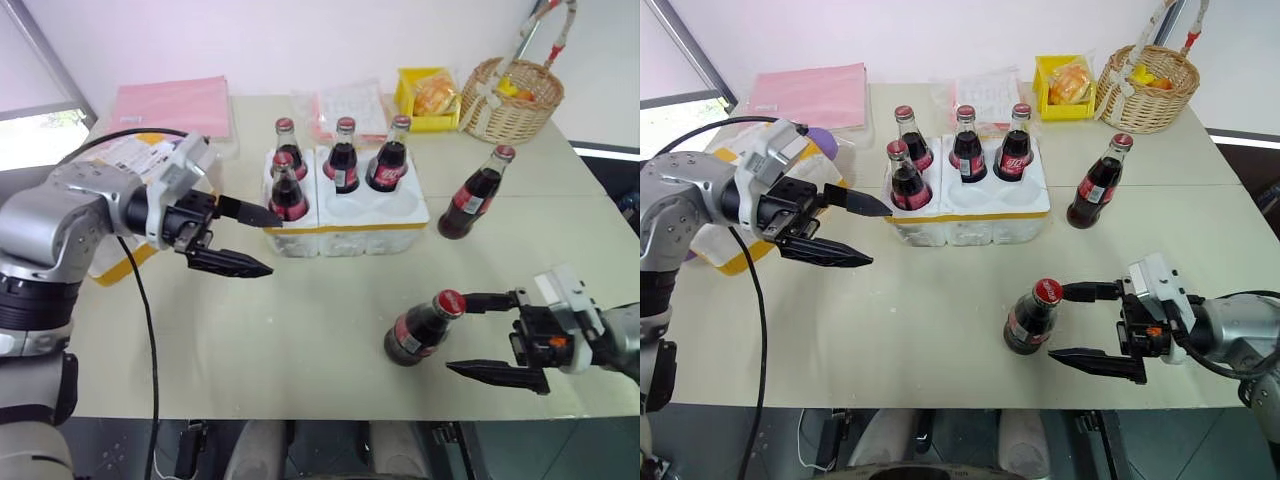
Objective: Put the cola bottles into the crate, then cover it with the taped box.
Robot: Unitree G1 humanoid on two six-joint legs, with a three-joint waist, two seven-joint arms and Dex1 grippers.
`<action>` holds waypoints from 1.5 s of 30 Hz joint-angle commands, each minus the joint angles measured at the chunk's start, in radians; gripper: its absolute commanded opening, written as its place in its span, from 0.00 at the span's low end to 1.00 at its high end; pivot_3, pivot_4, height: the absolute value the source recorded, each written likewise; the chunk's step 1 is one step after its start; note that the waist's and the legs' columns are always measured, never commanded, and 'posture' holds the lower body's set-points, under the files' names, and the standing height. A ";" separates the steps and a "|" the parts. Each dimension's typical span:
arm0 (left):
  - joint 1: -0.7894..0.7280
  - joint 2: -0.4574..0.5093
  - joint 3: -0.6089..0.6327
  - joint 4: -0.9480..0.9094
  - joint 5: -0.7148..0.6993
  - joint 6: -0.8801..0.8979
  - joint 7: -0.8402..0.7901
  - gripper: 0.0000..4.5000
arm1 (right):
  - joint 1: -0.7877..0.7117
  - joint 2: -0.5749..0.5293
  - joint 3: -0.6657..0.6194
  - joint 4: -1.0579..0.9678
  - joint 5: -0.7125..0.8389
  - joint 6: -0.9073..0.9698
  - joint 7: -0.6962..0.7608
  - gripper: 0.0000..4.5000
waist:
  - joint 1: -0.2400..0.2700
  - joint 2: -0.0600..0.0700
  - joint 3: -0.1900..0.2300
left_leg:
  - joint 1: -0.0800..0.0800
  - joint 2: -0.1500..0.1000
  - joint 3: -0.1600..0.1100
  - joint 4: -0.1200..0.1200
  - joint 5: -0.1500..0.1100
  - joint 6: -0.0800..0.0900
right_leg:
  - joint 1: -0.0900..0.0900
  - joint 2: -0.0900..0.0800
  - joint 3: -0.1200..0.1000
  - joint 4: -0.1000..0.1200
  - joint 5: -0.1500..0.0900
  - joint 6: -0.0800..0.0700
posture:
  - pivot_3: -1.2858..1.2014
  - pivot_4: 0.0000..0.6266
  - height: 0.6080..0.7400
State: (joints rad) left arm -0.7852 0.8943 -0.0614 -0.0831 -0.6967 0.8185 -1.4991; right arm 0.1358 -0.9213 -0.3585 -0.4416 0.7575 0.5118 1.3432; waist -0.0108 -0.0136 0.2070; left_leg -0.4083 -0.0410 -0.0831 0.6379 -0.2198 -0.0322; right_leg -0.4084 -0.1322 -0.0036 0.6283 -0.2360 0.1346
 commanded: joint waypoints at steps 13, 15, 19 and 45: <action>0.010 -0.008 -0.018 -0.032 0.074 -0.114 0.000 0.99 | -0.074 0.065 0.157 0.034 -0.059 -0.100 -0.019 1.00 | -0.001 0.000 0.000 | 0.000 0.000 0.000 0.000 0.000 0.000 | 0.000 0.000 0.000 0.000 0.000 0.000 | 0.52 0.24 0.98; 0.009 -0.009 -0.016 -0.034 0.071 -0.112 0.004 0.99 | -0.087 0.075 0.179 0.048 -0.073 -0.109 -0.025 1.00 | -0.001 0.000 0.000 | 0.000 0.000 0.000 0.000 0.000 0.000 | 0.000 0.000 0.000 0.000 0.000 0.000 | 0.52 0.24 0.98; 0.005 -0.010 -0.013 -0.034 0.067 -0.108 0.009 0.99 | -0.125 0.104 0.222 0.078 -0.094 -0.120 -0.044 1.00 | -0.002 0.000 0.000 | 0.000 0.000 0.000 0.000 0.000 0.000 | 0.000 0.000 0.000 0.000 0.000 0.000 | 0.52 0.24 0.98; 0.026 -0.005 0.039 -0.040 0.050 -0.101 0.070 1.00 | -0.661 0.080 0.173 0.235 0.109 0.109 -0.099 0.61 | -0.008 0.000 0.001 | 0.000 0.001 0.000 0.000 0.000 0.000 | -0.002 0.001 0.000 0.000 0.003 0.001 | 0.52 0.24 0.98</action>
State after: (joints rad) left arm -0.7554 0.8821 -0.0711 -0.1018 -0.6251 0.7176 -1.4456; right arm -0.4564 -0.8436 -0.1499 -0.2241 0.8147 0.6119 1.2479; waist -0.0190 -0.0132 0.2075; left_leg -0.4086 -0.0399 -0.0831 0.6373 -0.2198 -0.0321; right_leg -0.4108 -0.1307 -0.0037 0.6285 -0.2334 0.1357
